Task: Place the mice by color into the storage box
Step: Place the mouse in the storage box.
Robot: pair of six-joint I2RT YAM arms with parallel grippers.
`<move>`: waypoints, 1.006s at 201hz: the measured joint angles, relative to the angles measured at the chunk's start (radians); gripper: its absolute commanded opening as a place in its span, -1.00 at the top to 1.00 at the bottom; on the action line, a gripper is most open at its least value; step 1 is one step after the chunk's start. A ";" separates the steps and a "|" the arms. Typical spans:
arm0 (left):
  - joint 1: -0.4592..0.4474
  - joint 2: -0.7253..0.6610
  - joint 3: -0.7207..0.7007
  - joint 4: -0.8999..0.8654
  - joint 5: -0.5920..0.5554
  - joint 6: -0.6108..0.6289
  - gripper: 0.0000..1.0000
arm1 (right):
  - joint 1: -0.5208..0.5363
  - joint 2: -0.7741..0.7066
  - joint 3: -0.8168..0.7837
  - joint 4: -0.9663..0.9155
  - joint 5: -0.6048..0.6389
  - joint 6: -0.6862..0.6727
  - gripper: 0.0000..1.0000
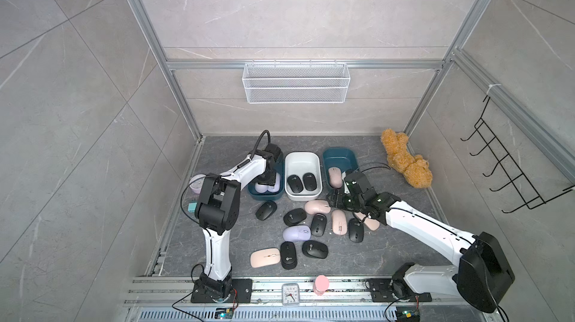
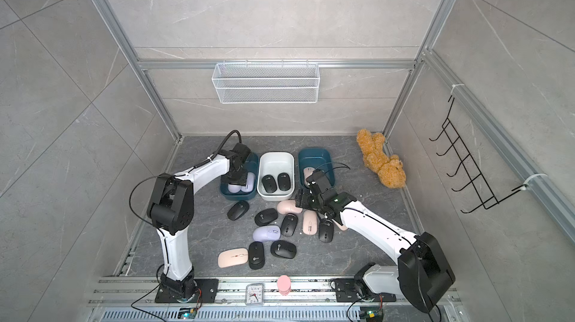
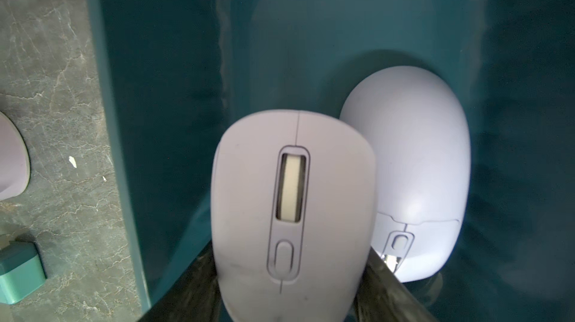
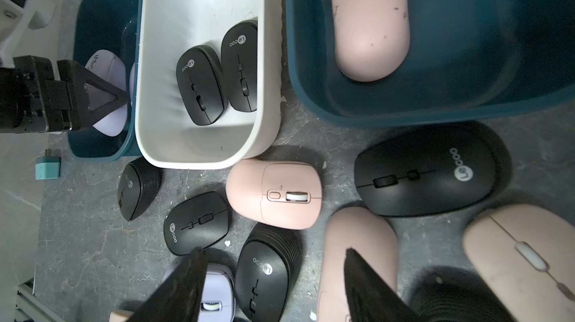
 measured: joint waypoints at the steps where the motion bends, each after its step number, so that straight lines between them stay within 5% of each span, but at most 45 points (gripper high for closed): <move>1: 0.000 0.000 0.000 0.000 0.000 0.000 -0.24 | 0.000 0.000 0.000 0.000 0.000 0.000 -0.42; 134: 0.000 -0.004 0.014 -0.010 0.009 -0.011 -0.34 | 0.000 0.000 0.000 0.002 0.000 0.000 -0.42; 202: -0.032 -0.258 -0.003 0.035 0.037 -0.015 -0.34 | 0.000 -0.039 0.000 -0.042 0.016 0.000 -0.42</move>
